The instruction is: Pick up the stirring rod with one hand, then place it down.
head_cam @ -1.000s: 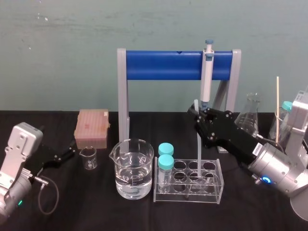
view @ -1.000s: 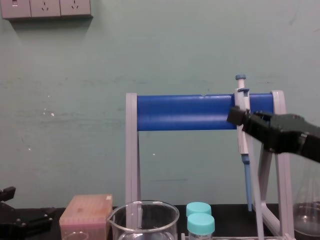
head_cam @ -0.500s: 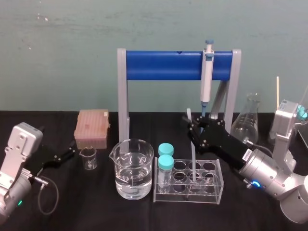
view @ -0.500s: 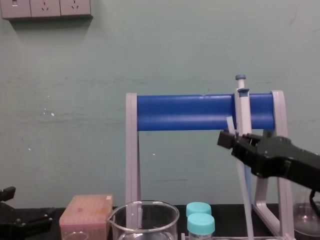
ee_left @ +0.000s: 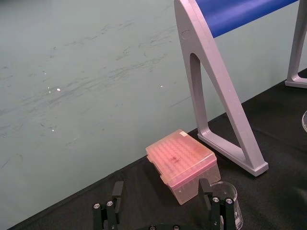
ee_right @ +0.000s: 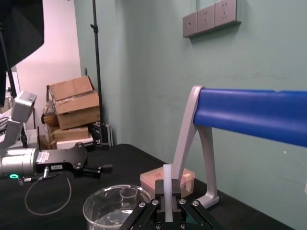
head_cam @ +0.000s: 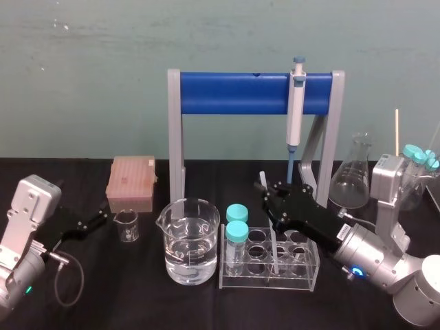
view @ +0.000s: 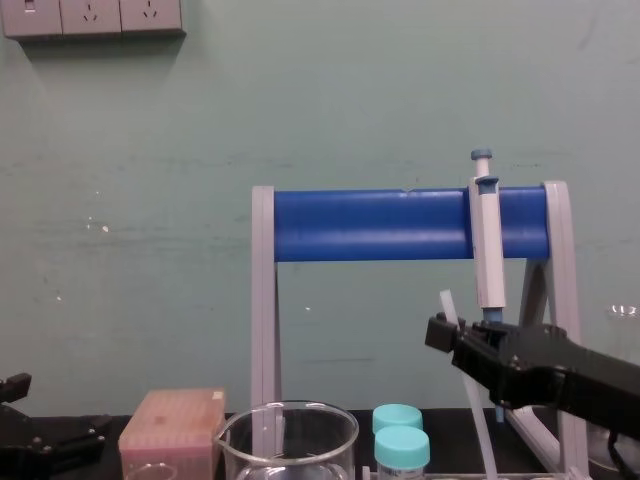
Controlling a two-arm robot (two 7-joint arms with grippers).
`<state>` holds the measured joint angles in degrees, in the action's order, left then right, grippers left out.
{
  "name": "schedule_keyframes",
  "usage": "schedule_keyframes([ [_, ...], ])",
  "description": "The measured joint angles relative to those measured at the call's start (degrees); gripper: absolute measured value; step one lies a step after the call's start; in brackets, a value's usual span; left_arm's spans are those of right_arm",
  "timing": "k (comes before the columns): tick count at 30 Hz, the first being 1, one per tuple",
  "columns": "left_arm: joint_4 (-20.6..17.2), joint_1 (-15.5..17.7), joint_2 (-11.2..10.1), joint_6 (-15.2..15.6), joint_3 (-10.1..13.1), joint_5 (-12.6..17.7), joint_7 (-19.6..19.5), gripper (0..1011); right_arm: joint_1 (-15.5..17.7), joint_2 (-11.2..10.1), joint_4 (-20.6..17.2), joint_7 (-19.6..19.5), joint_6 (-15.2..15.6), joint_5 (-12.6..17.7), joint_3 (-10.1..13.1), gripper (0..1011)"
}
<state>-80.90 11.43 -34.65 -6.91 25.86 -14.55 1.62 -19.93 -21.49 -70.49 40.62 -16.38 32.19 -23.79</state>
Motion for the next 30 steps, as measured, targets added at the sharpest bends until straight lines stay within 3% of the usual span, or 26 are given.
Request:
schedule_keyframes([
  [10,0.0,0.0,0.0,0.0,0.0,0.0,0.0,1000,-0.4,0.5,1.4,-0.9,0.4,-1.6,-0.3,70],
  [23,0.0,0.0,0.0,0.0,0.0,0.0,0.0,1000,-0.4,0.5,1.4,-0.9,0.4,-1.6,-0.3,75],
  [30,0.0,0.0,0.0,0.0,0.0,0.0,0.0,1000,-0.4,0.5,1.4,-0.9,0.4,-1.4,-0.3,286],
])
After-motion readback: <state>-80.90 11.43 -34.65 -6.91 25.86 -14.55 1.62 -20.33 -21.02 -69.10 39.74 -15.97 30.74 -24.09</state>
